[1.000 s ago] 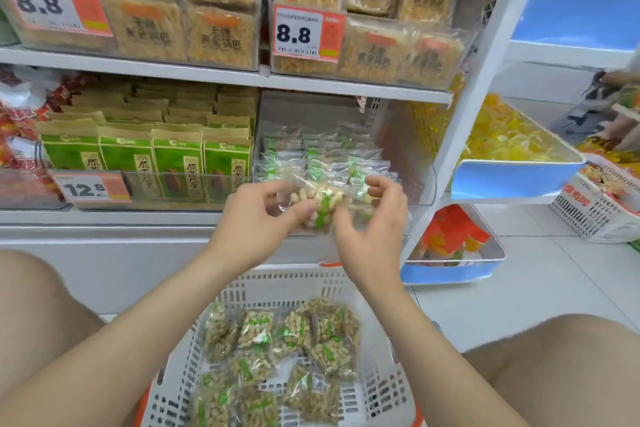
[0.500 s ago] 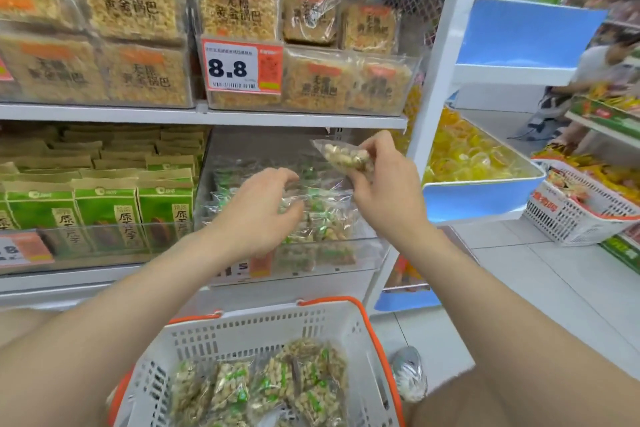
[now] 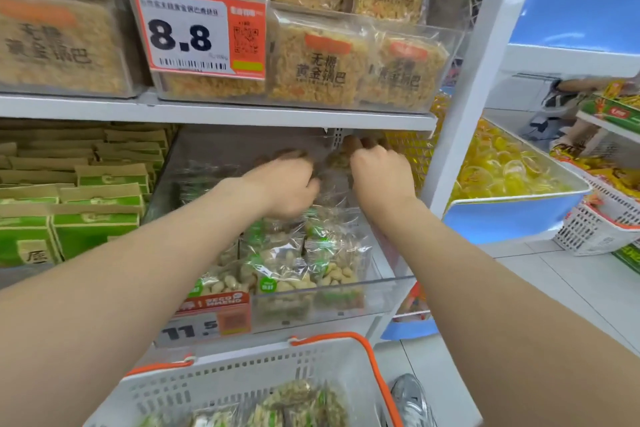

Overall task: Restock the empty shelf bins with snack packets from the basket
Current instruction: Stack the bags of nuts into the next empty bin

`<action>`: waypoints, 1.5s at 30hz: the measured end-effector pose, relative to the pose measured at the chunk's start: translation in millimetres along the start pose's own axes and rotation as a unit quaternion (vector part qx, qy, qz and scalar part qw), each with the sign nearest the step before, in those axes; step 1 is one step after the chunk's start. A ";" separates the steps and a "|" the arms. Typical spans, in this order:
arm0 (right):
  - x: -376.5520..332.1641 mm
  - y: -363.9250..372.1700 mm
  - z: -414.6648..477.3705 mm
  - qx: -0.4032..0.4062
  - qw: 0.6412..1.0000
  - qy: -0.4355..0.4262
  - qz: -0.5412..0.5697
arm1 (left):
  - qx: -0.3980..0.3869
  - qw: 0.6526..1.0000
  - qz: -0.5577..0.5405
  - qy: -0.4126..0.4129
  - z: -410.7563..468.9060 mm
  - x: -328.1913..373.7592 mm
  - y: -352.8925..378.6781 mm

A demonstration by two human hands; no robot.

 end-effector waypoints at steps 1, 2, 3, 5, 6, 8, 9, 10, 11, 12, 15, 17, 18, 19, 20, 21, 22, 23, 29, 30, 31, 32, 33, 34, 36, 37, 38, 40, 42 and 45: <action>-1.4 3.1 4.2 0.004 1.000 0.014 0.005 | -0.003 1.000 -0.007 0.003 4.5 -3.1 3.8; -3.8 5.5 7.9 0.008 1.000 0.027 0.007 | -0.008 1.000 -0.013 0.005 6.8 -5.2 7.8; -5.8 8.3 11.7 0.013 0.999 0.037 0.015 | -0.015 1.000 -0.013 0.006 8.0 -7.2 12.2; -7.6 18.1 20.4 -0.026 0.998 0.056 0.026 | -0.032 0.999 0.003 0.002 7.8 -9.7 19.6; -7.6 20.4 24.2 -0.046 0.997 0.062 0.018 | -0.032 0.999 0.011 0.003 7.1 -10.3 21.7; -7.1 18.3 31.3 -0.057 0.996 0.064 0.009 | -0.025 0.999 0.020 0.014 5.9 -9.1 22.9; -7.8 19.2 33.4 -0.066 0.996 0.057 0.006 | -0.020 0.999 0.023 0.020 4.6 -8.2 22.5; -9.8 19.4 34.2 -0.080 0.996 0.042 -0.003 | -0.017 0.999 0.025 0.026 3.2 -7.1 21.5; -12.9 20.0 33.3 -0.093 0.995 0.022 -0.016 | -0.015 0.999 0.026 0.029 2.1 -6.5 20.4; -16.0 21.3 31.9 -0.101 0.994 0.006 -0.031 | -0.014 0.999 0.028 0.031 1.1 -6.0 19.3; -23.2 26.9 25.2 -0.132 0.990 -0.019 -0.052 | -0.015 0.998 0.040 0.036 -0.2 -6.1 18.8; -24.0 32.6 20.7 -0.171 0.983 -0.024 -0.058 | -0.018 0.998 0.050 0.038 0.2 -6.8 21.7; -23.9 33.5 19.4 -0.185 0.980 -0.027 -0.063 | -0.018 0.998 0.052 0.037 0.4 -7.3 22.8; -23.9 33.1 19.6 -0.189 0.979 -0.030 -0.070 | -0.018 0.998 0.054 0.037 0.6 -7.7 23.3; -24.8 31.9 20.9 -0.186 0.979 -0.036 -0.080 | -0.017 0.997 0.058 0.038 0.3 -7.6 23.0; -26.3 29.8 23.2 -0.173 0.980 -0.042 -0.087 | -0.016 0.997 0.063 0.039 0.1 -7.5 22.6; -27.8 27.4 26.0 -0.156 0.983 -0.043 -0.088 | -0.014 0.997 0.069 0.041 0.2 -7.8 22.6; -28.6 25.0 29.8 -0.141 0.987 -0.036 -0.075 | -0.013 0.996 0.073 0.041 0.1 -8.4 22.8; -29.6 27.7 42.0 -0.156 0.987 -0.021 -0.016 | -0.006 0.995 0.089 0.037 3.4 -13.0 24.7; -29.2 30.6 43.3 -0.164 0.986 -0.026 -0.026 | -0.009 0.995 0.092 0.037 3.5 -12.7 24.6; -28.8 33.5 45.0 -0.168 0.985 -0.029 -0.031 | -0.012 0.995 0.094 0.036 3.7 -12.4 24.5; -28.7 36.3 46.2 -0.169 0.985 -0.030 -0.033 | -0.015 0.994 0.099 0.036 4.1 -12.4 24.0; -29.6 39.9 46.7 -0.171 0.984 -0.032 -0.033 | -0.019 0.994 0.106 0.036 4.2 -12.7 23.7; -30.3 42.6 46.4 -0.173 0.984 -0.036 -0.034 | -0.021 0.993 0.114 0.038 4.2 -12.3 22.0; -33.0 47.6 44.6 -0.181 0.981 -0.050 -0.042 | -0.026 0.991 0.127 0.036 3.1 -12.7 19.2; -33.6 48.7 43.1 -0.185 0.980 -0.056 -0.051 | -0.026 0.990 0.131 0.035 2.4 -12.8 18.0; -34.0 48.8 42.1 -0.188 0.979 -0.060 -0.058 | -0.025 0.990 0.136 0.035 1.5 -12.8 16.7; -34.4 48.5 41.4 -0.192 0.977 -0.062 -0.062 | -0.023 0.988 0.148 0.032 -0.4 -13.6 14.3; -33.0 47.8 39.7 -0.179 0.980 -0.060 -0.056 | -0.023 0.986 0.165 0.024 -1.9 -12.9 11.9; -26.9 42.4 39.4 -0.148 0.987 -0.042 -0.048 | -0.030 0.983 0.181 0.005 -2.1 -10.4 12.1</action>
Point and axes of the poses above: each hand's wrist, its own z-axis towards the middle knuckle, its own y-axis out of the palm, x = y × z, the point moved 6 cm from there along z, towards the middle knuckle, and after that the axes turned 15 degrees about y, right-handed, at the moved point
